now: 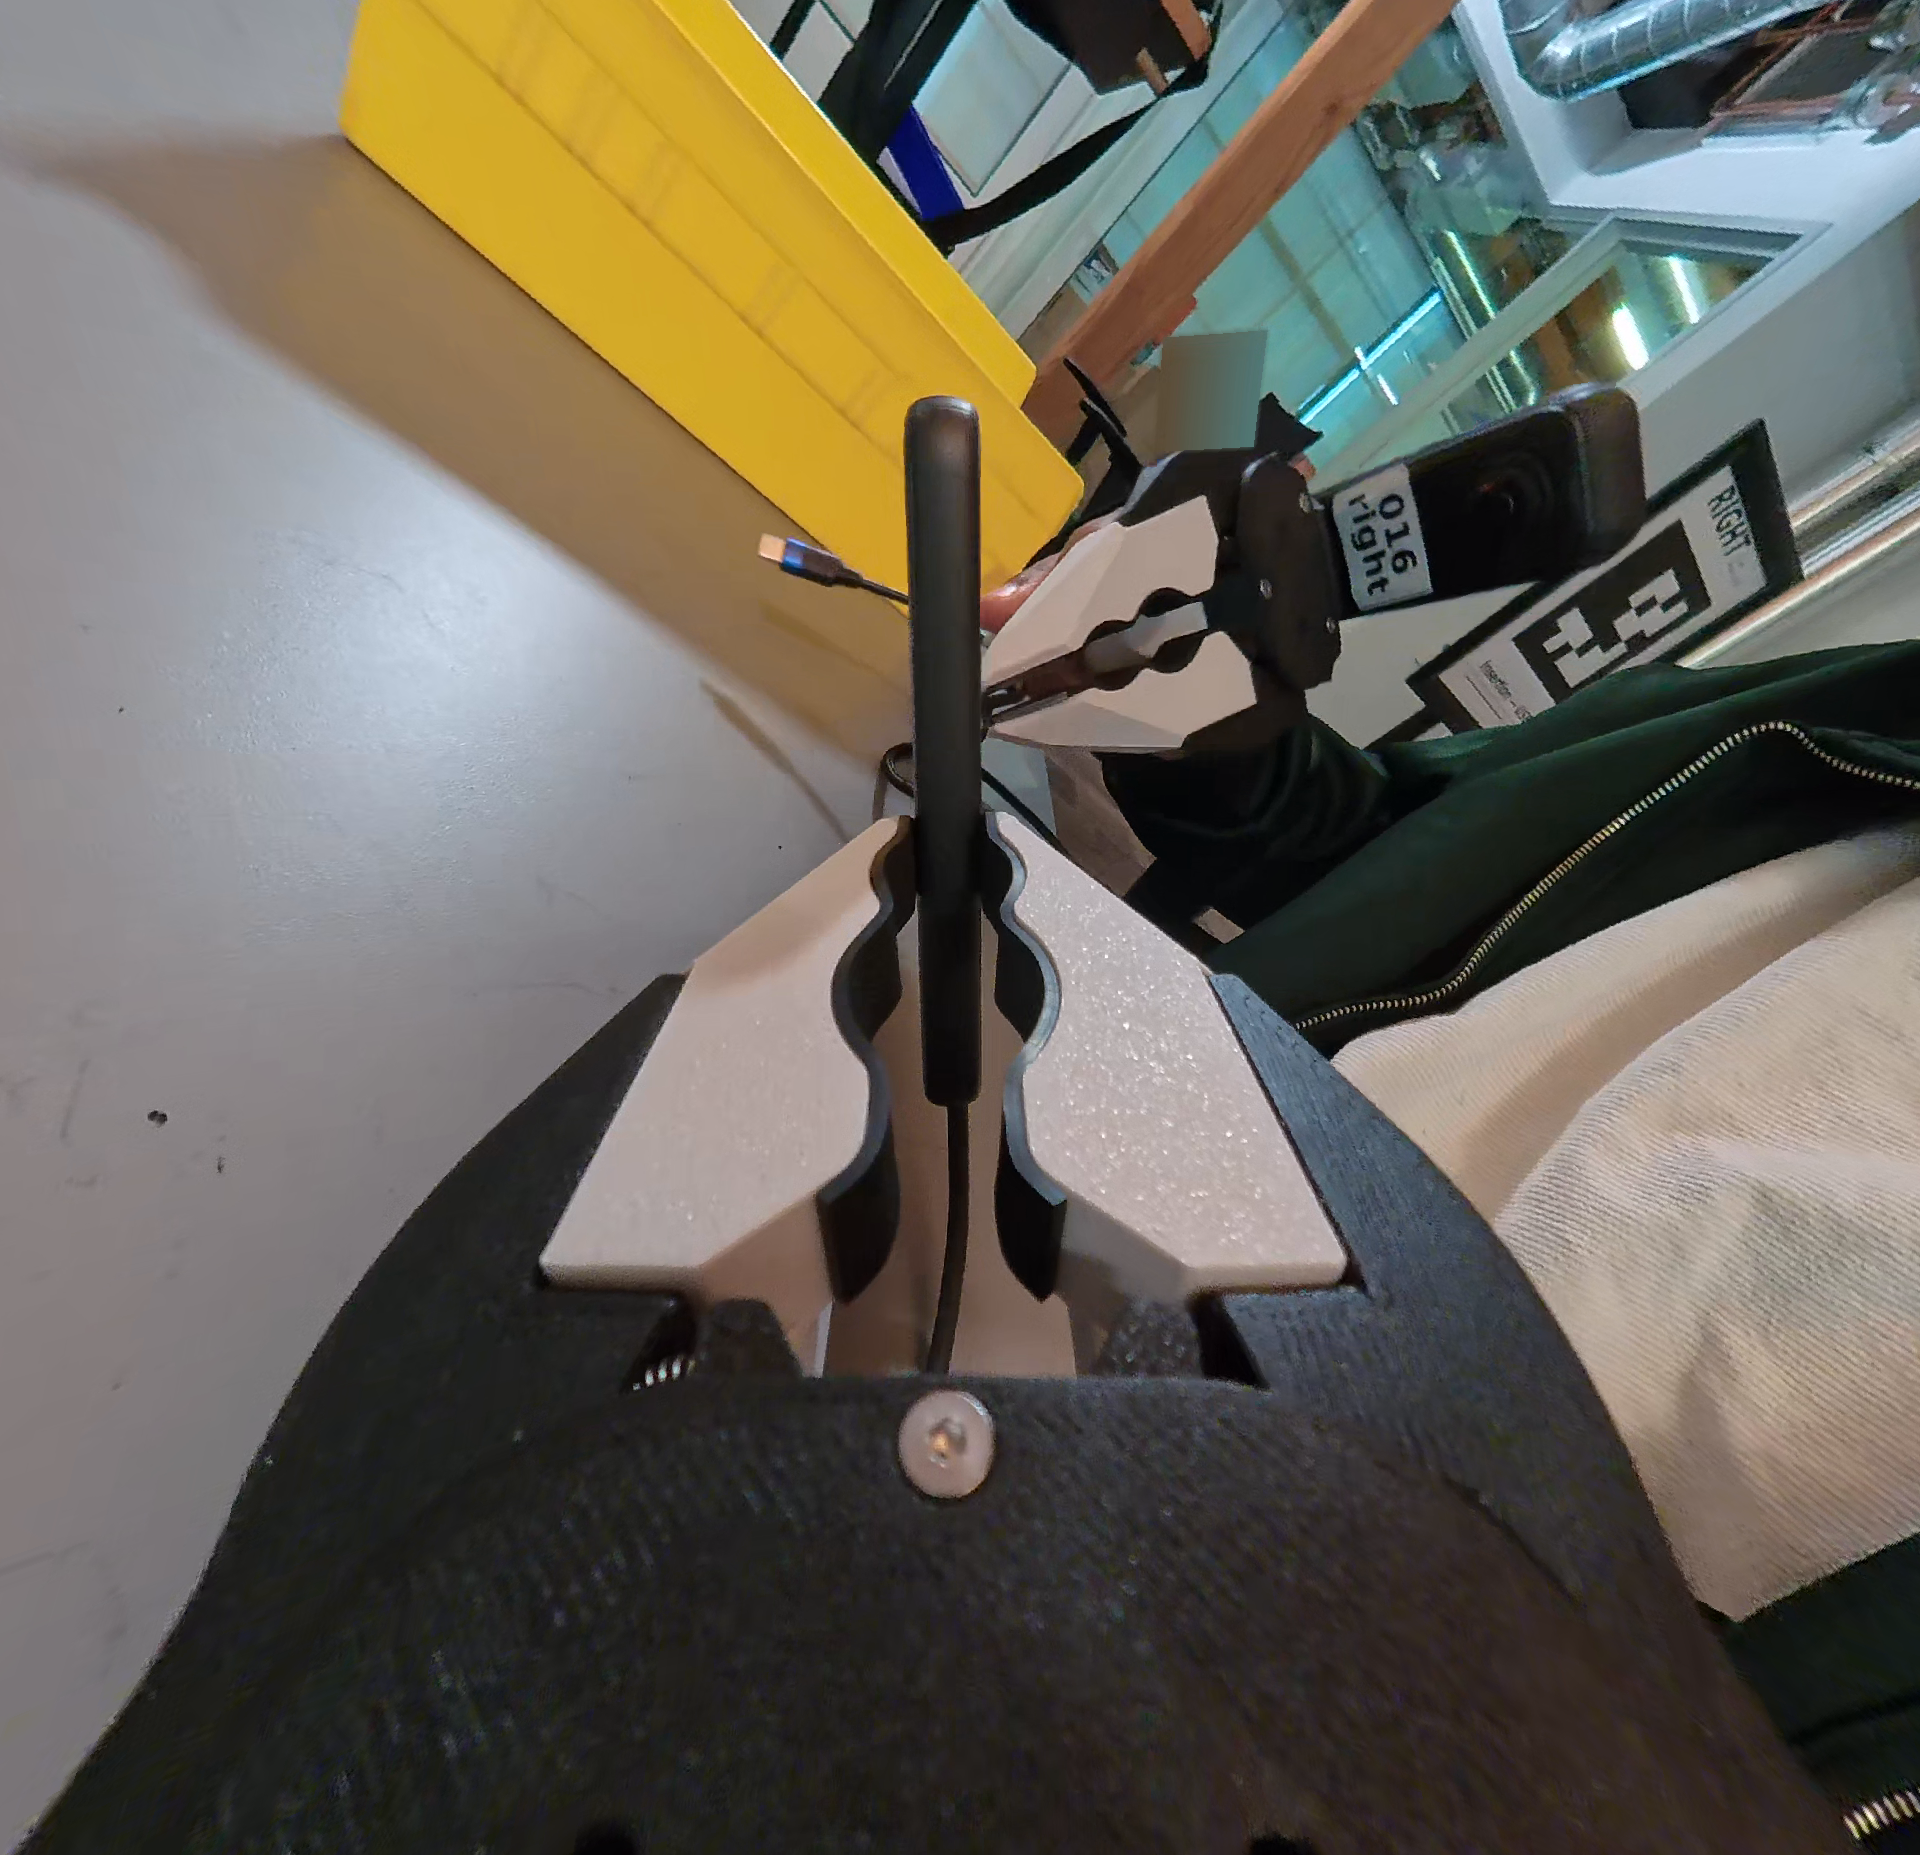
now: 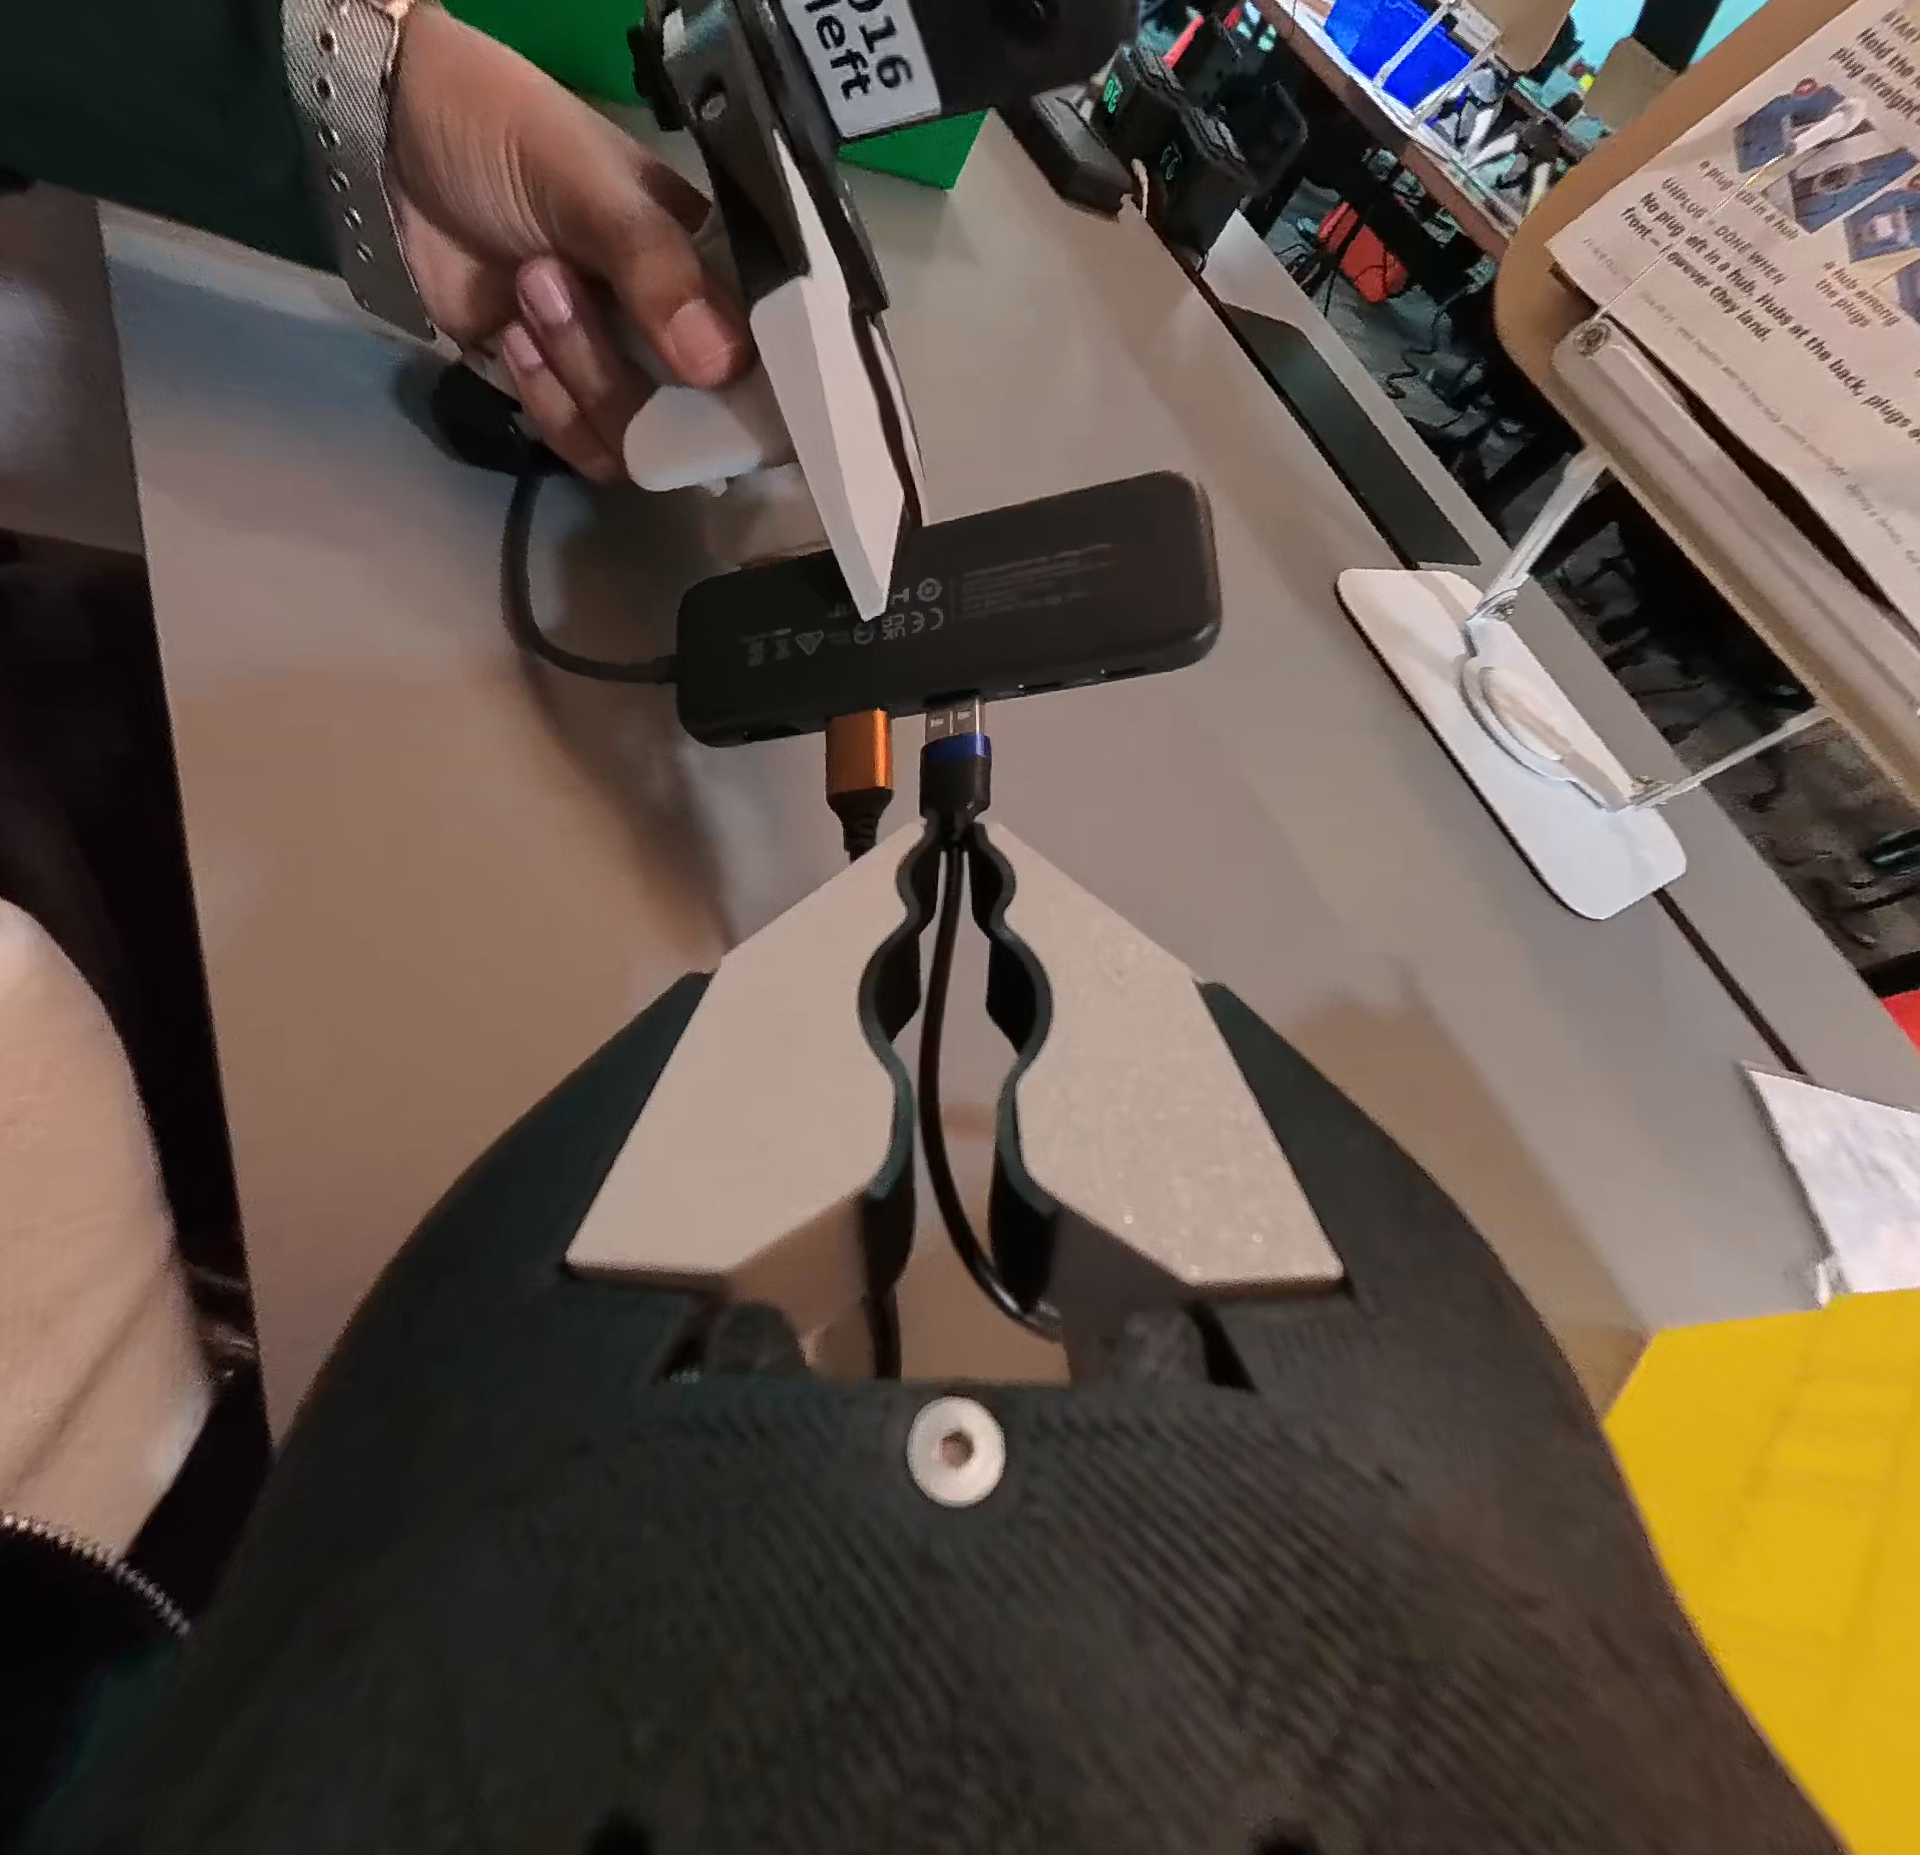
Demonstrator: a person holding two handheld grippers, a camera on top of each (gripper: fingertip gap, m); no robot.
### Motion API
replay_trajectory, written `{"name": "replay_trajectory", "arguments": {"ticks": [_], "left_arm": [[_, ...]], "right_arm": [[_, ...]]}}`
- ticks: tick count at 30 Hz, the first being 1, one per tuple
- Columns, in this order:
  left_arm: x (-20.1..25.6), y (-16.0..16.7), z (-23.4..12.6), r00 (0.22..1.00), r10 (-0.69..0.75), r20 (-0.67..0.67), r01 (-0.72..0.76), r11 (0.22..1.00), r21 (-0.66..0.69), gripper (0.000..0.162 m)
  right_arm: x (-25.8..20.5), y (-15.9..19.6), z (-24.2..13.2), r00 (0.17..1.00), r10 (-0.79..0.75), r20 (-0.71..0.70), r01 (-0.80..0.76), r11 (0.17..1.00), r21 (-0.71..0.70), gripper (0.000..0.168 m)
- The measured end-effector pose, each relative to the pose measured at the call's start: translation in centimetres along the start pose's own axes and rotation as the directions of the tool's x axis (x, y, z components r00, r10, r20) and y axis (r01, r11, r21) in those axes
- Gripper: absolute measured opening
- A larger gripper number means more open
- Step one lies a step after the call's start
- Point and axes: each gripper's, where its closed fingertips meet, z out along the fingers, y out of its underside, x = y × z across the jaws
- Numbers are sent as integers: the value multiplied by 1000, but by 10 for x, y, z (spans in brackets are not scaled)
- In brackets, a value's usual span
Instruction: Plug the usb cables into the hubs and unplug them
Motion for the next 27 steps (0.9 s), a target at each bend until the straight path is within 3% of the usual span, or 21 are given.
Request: {"name": "replay_trajectory", "arguments": {"ticks": [1,8,27], "left_arm": [[0,0,0,1000,2,-1,-2,1000,0,9],[10,2,0,997,11,-72,-11,1000,-8,9],[14,7,-2,994,-17,-107,13,999,-38,9]], "right_arm": [[0,0,0,1000,12,9,-12,1000,7,3],[-6,-3,1,998,31,52,-33,999,35,4],[-14,-9,-1,991,78,108,-89,991,102,4]]}}
